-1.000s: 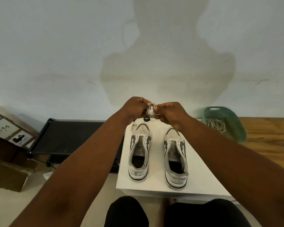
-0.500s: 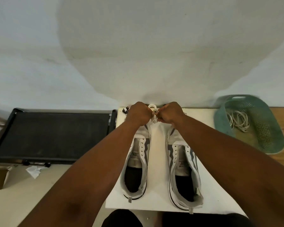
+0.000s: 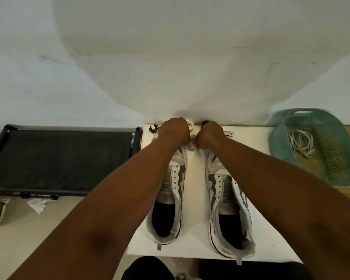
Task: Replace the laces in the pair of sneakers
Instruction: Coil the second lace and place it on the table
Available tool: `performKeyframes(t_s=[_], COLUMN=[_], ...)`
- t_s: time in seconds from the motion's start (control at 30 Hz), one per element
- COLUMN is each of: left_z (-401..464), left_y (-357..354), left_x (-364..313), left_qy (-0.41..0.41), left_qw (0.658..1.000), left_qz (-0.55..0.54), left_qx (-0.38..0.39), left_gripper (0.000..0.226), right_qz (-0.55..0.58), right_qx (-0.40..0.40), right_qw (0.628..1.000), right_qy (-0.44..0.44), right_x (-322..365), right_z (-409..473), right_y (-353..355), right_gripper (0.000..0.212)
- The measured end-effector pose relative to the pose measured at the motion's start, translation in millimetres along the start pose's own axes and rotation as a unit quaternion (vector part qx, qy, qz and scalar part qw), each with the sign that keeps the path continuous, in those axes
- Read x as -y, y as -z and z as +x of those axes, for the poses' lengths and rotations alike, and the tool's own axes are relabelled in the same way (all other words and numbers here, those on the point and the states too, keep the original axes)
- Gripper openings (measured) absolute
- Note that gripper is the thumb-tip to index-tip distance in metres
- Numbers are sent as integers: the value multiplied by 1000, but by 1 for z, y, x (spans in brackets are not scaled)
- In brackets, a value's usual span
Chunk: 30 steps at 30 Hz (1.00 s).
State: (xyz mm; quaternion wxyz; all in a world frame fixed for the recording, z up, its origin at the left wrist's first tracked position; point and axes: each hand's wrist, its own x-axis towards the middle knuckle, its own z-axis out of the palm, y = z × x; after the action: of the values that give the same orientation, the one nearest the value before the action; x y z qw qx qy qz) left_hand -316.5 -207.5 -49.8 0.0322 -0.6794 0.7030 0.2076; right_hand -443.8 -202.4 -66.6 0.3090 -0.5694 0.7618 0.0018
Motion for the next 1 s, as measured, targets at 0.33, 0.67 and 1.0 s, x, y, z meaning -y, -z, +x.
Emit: performKeyframes(t_s=[0.33,0.67,1.0], left_z=[-7,-62,-76], left_y=[16,34,39], left_x=[8,-80,-259], left_qy=[-42,-101,-102], left_qw=[999,980,892], left_qz=[-11,-162,-433], left_qx=[10,-50,85], left_gripper=[47,21,4], right_qz=[-14,113,170], right_qx=[-46,-144,-251], right_qw=[999,983,953], right_qy=[26,29,-27], right_x=[-12,-54,-210], right_z=[-16,-86,-102], right_y=[22,84,210], right_gripper=[35,15,15])
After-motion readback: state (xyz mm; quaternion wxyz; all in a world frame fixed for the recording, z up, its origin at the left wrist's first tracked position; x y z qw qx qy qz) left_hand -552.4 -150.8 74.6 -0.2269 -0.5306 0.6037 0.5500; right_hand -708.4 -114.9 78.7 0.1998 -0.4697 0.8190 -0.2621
